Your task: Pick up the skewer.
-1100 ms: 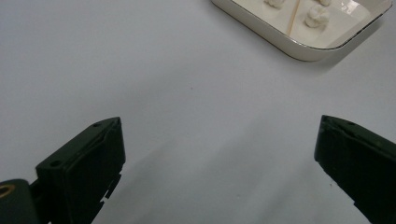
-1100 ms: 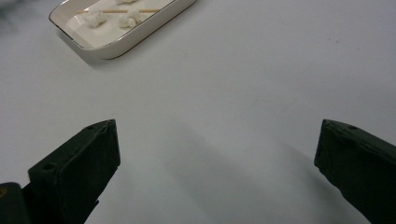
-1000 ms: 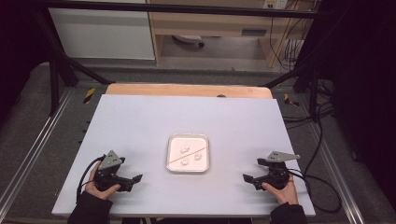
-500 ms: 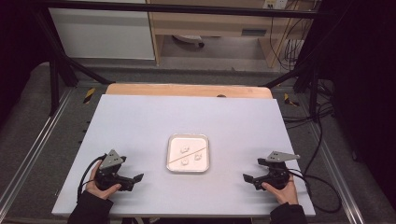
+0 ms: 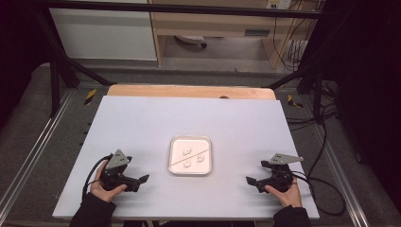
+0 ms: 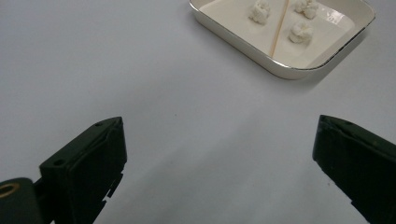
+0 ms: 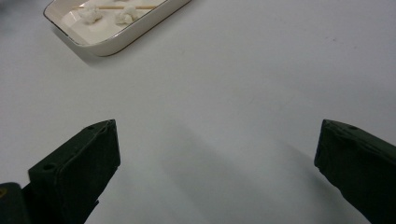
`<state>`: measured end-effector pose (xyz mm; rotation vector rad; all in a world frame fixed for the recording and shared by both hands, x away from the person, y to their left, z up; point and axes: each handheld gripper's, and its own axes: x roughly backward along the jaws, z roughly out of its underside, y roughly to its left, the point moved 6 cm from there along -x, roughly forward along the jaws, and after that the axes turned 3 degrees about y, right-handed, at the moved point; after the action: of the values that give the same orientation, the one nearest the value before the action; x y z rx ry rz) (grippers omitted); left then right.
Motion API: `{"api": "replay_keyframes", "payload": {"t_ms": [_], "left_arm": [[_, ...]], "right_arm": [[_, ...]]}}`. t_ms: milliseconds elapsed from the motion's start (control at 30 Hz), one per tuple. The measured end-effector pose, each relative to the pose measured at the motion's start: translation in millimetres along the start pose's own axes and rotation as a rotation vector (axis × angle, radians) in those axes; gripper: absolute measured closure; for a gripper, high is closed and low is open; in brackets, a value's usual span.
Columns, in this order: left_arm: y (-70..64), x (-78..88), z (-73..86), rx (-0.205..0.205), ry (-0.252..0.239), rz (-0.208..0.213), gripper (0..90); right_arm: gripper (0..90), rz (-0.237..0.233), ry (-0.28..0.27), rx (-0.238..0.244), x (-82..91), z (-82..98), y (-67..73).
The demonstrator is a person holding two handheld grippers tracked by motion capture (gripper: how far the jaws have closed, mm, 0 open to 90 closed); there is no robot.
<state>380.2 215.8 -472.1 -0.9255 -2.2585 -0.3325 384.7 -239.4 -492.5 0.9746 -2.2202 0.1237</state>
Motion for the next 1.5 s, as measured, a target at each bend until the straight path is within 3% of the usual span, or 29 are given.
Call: {"api": "replay_keyframes", "payload": {"t_ms": [667, 1200, 1500], "left_arm": [[-19.1, -11.5, -40.2, -0.073, 0.031, 0.016, 3.4], [-36.0, -41.7, -66.4, -0.131, 0.108, 0.039, 6.8], [-42.2, -55.3, -77.6, -0.149, 0.135, 0.042, 16.5]], "right_arm": [[0.8, 0.003, 0.011, 0.007, -1.1, 1.2, 0.6], [0.8, 0.000, 0.015, 0.010, -1.5, 1.4, 1.0], [0.9, 0.001, 0.019, 0.014, -2.1, 1.7, 0.8]]}}
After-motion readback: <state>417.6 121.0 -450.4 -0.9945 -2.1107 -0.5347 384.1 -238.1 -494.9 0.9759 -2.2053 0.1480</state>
